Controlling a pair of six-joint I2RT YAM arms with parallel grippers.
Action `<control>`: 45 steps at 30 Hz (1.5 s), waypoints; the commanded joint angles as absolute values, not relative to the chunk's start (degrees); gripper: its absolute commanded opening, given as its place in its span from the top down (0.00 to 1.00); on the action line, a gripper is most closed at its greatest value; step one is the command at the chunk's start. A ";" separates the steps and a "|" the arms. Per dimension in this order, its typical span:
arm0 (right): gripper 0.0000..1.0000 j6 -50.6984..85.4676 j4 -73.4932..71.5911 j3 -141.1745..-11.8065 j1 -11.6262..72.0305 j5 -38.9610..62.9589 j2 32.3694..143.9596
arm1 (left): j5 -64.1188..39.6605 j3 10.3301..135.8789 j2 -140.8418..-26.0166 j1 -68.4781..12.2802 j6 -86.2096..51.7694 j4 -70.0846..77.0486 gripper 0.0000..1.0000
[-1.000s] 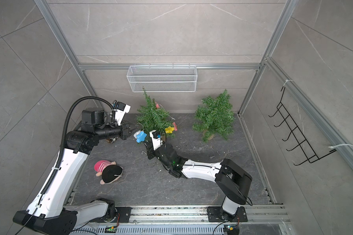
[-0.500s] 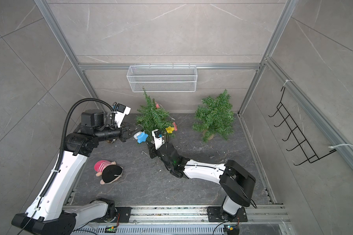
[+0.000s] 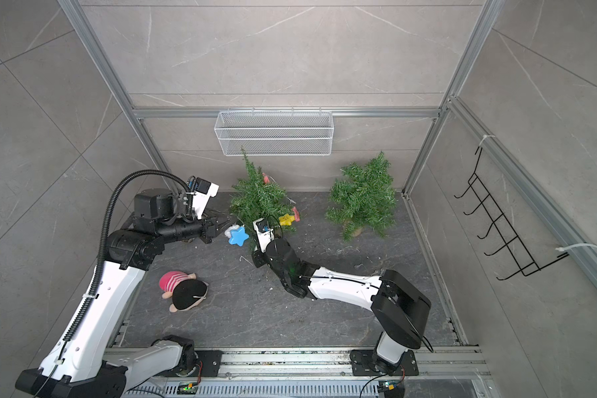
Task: Wrap string light around the christmas tree
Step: Wrap the light string around the Christmas tree.
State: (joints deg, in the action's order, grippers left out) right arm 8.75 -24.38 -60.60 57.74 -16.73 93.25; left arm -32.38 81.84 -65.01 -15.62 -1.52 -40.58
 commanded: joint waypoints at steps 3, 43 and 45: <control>1.00 4.98 -0.62 -63.28 57.66 -7.14 85.30 | -15.41 78.50 -64.15 -15.51 3.17 -43.60 1.00; 1.00 -20.69 42.51 -128.28 44.28 -15.22 104.79 | -17.28 70.74 -62.62 -11.61 -5.47 -30.33 0.56; 1.00 -22.96 42.61 -133.76 43.53 -15.86 108.45 | -17.33 70.45 -62.75 -11.54 -5.54 -30.16 0.56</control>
State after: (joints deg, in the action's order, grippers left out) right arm -19.16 44.73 -127.50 44.49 -16.05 105.47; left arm -16.86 68.77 -62.52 -11.84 -4.84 -32.67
